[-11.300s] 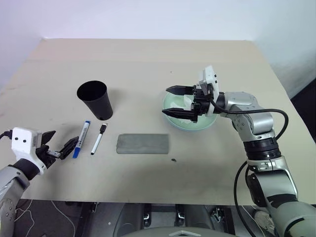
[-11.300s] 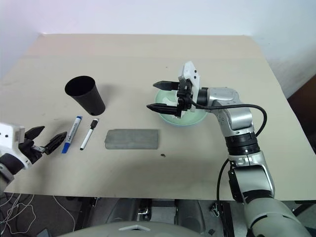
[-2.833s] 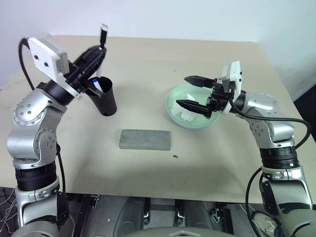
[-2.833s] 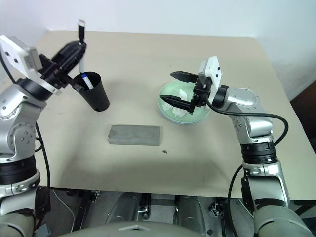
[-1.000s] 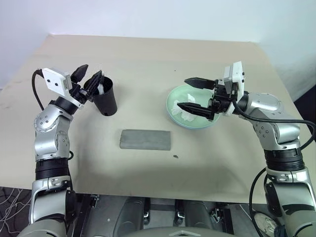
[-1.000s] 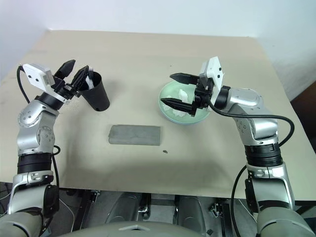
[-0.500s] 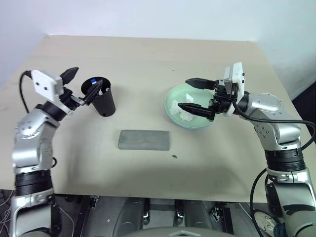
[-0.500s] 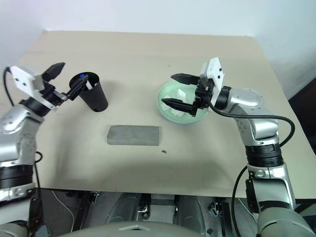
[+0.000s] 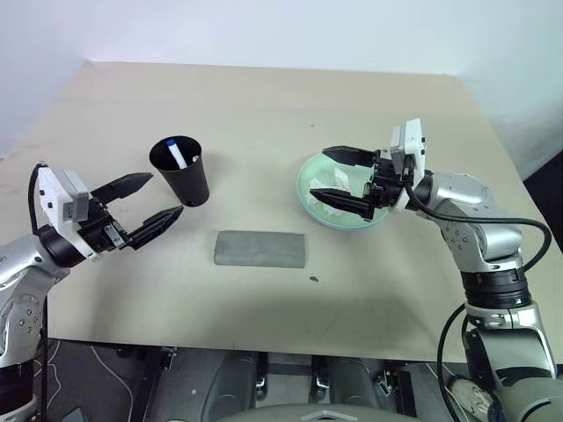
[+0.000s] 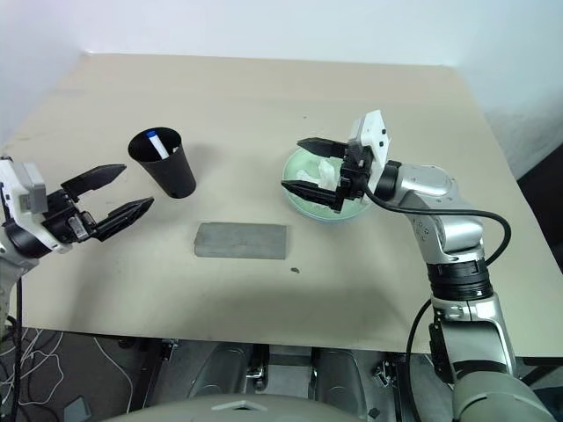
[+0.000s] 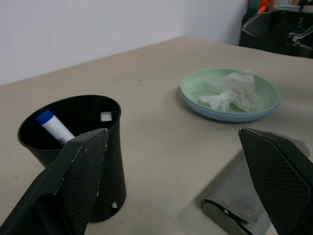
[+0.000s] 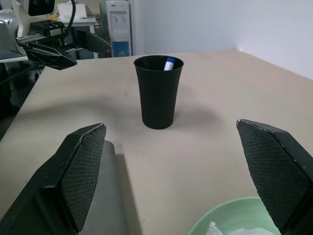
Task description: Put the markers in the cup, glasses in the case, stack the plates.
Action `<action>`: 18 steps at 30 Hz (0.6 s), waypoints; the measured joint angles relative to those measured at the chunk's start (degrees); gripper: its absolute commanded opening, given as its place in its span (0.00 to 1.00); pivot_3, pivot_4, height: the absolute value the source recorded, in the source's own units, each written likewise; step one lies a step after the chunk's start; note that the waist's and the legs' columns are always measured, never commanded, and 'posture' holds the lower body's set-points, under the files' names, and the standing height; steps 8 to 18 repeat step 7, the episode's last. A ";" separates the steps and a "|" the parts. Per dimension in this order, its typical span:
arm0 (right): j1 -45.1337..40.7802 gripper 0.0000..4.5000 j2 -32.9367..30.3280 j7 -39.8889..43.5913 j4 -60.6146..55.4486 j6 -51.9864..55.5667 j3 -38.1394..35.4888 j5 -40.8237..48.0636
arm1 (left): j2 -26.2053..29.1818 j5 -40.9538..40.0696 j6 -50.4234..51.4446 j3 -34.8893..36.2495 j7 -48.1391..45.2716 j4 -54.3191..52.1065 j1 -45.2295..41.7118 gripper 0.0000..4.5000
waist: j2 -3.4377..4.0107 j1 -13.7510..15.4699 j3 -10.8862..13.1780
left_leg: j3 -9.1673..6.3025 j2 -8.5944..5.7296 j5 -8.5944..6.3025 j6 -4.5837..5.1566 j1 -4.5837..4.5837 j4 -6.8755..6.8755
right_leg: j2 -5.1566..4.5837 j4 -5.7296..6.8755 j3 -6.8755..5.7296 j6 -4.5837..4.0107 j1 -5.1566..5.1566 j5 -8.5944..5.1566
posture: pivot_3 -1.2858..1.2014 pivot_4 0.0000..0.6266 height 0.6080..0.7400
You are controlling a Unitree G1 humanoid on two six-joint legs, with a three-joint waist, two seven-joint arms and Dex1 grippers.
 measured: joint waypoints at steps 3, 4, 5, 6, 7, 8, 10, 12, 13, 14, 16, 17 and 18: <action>2.08 1.00 -0.19 1.13 -0.10 0.52 -0.32 1.35 | -0.39 1.70 -0.65 -2.57 -1.64 2.38 -0.39 0.99 | 0.01 -0.06 0.00 | 0.02 0.00 -0.02 0.03 0.00 0.00 | 0.00 -0.05 0.00 0.02 0.04 0.01 | 0.52 0.24 0.55; 2.48 1.00 -0.25 1.19 -0.11 0.80 -0.33 1.70 | -0.57 2.52 -1.20 -3.71 -2.20 3.52 -0.56 0.99 | 0.01 -0.09 0.01 | 0.03 0.00 -0.02 0.04 -0.02 0.00 | 0.00 -0.06 0.00 0.01 0.06 0.03 | 0.52 0.24 0.55; 2.66 1.00 -0.29 1.19 -0.18 0.95 -0.37 1.94 | -0.68 3.66 -1.91 -4.73 -2.70 4.59 -0.67 0.99 | 0.02 -0.10 0.01 | 0.04 0.00 -0.02 0.04 -0.02 0.00 | 0.00 -0.06 0.00 0.01 0.06 0.04 | 0.52 0.24 0.55; 2.77 1.00 -0.40 1.15 -0.22 1.00 -0.51 2.20 | -0.73 4.93 -3.05 -5.80 -3.16 5.69 -1.05 0.99 | 0.02 -0.10 0.02 | 0.03 0.00 -0.02 0.03 -0.01 0.00 | 0.01 -0.06 0.00 0.00 0.04 0.04 | 0.52 0.24 0.55; 2.80 1.00 -0.48 1.10 -0.25 1.00 -0.74 2.32 | -1.01 6.02 -3.83 -6.82 -3.43 6.90 -1.85 0.99 | 0.03 -0.09 0.02 | 0.03 0.01 -0.02 0.03 -0.01 -0.01 | 0.02 -0.06 0.00 0.00 0.02 0.04 | 0.52 0.24 0.55; 2.80 1.00 -0.48 1.10 -0.25 1.00 -0.74 2.32 | -1.01 6.02 -3.83 -6.82 -3.43 6.90 -1.85 0.99 | 0.03 -0.09 0.02 | 0.03 0.01 -0.02 0.03 -0.01 -0.01 | 0.02 -0.06 0.00 0.00 0.02 0.04 | 0.52 0.24 0.55; 2.80 1.00 -0.48 1.10 -0.25 1.00 -0.74 2.32 | -1.01 6.02 -3.83 -6.82 -3.43 6.90 -1.85 0.99 | 0.03 -0.09 0.02 | 0.03 0.01 -0.02 0.03 -0.01 -0.01 | 0.02 -0.06 0.00 0.00 0.02 0.04 | 0.52 0.24 0.55; 2.80 1.00 -0.48 1.10 -0.25 1.00 -0.74 2.32 | -1.01 6.02 -3.83 -6.82 -3.43 6.90 -1.85 0.99 | 0.03 -0.09 0.02 | 0.03 0.01 -0.02 0.03 -0.01 -0.01 | 0.02 -0.06 0.00 0.00 0.02 0.04 | 0.52 0.24 0.55; 2.80 1.00 -0.48 1.10 -0.25 1.00 -0.74 2.32 | -1.01 6.02 -3.83 -6.82 -3.43 6.90 -1.85 0.99 | 0.03 -0.09 0.02 | 0.03 0.01 -0.02 0.03 -0.01 -0.01 | 0.02 -0.06 0.00 0.00 0.02 0.04 | 0.52 0.24 0.55; 2.80 1.00 -0.48 1.10 -0.25 1.00 -0.74 2.32 | -1.01 6.02 -3.83 -6.82 -3.43 6.90 -1.85 0.99 | 0.03 -0.09 0.02 | 0.03 0.01 -0.02 0.03 -0.01 -0.01 | 0.02 -0.06 0.00 0.00 0.02 0.04 | 0.52 0.24 0.55; 2.80 1.00 -0.48 1.10 -0.25 1.00 -0.74 2.32 | -1.01 6.02 -3.83 -6.82 -3.43 6.90 -1.85 0.99 | 0.03 -0.09 0.02 | 0.03 0.01 -0.02 0.03 -0.01 -0.01 | 0.02 -0.06 0.00 0.00 0.02 0.04 | 0.52 0.24 0.55; 2.80 1.00 -0.48 1.10 -0.25 1.00 -0.74 2.32 | -1.01 6.02 -3.83 -6.82 -3.43 6.90 -1.85 0.99 | 0.03 -0.09 0.02 | 0.03 0.01 -0.02 0.03 -0.01 -0.01 | 0.02 -0.06 0.00 0.00 0.02 0.04 | 0.52 0.24 0.55; 2.80 1.00 -0.48 1.10 -0.25 1.00 -0.74 2.32 | -1.01 6.02 -3.83 -6.82 -3.43 6.90 -1.85 0.99 | 0.03 -0.09 0.02 | 0.03 0.01 -0.02 0.03 -0.01 -0.01 | 0.02 -0.06 0.00 0.00 0.02 0.04 | 0.52 0.24 0.55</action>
